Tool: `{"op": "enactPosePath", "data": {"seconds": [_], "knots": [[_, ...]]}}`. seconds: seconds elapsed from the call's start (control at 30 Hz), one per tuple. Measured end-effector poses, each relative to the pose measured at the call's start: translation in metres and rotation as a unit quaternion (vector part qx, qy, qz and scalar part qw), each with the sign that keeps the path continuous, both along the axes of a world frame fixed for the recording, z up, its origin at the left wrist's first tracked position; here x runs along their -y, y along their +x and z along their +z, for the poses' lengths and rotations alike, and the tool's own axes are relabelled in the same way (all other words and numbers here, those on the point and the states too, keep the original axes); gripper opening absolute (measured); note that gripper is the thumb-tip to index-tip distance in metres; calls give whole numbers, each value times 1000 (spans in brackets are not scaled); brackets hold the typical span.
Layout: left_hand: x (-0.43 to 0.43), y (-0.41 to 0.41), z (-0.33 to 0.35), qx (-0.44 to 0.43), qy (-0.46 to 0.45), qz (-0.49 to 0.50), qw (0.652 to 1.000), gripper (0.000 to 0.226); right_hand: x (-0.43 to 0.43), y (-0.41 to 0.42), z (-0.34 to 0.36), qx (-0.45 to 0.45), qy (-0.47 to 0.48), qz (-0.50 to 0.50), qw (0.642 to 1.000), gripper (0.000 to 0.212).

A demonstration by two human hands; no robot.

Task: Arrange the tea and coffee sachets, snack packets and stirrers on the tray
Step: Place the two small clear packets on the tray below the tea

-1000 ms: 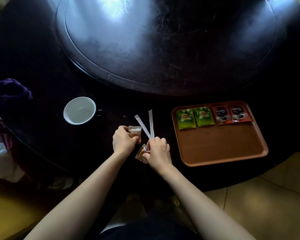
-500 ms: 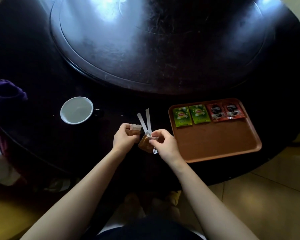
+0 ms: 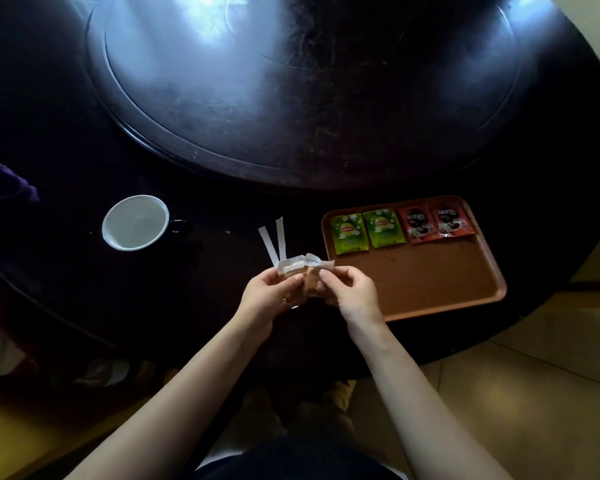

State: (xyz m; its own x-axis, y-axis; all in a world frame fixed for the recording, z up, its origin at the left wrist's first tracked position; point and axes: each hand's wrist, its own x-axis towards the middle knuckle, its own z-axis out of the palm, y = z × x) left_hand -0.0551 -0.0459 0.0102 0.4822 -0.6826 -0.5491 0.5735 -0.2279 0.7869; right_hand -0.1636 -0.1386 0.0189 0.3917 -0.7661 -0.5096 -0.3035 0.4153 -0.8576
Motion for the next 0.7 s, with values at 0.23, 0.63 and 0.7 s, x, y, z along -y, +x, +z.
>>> {"op": "enactPosePath", "data": {"seconds": [0.23,0.63,0.7], "knots": [[47,-44,-6,108,120,-30,986,18,67,-64,-10,-144,-114,-27,983,15],[101,-89,-14,408,184,-139,884,31,104,-86,-25,-330,-279,79,899,13],[99,-90,-16,472,177,-158,849,41,103,-89,-28,-331,-298,80,892,17]]}}
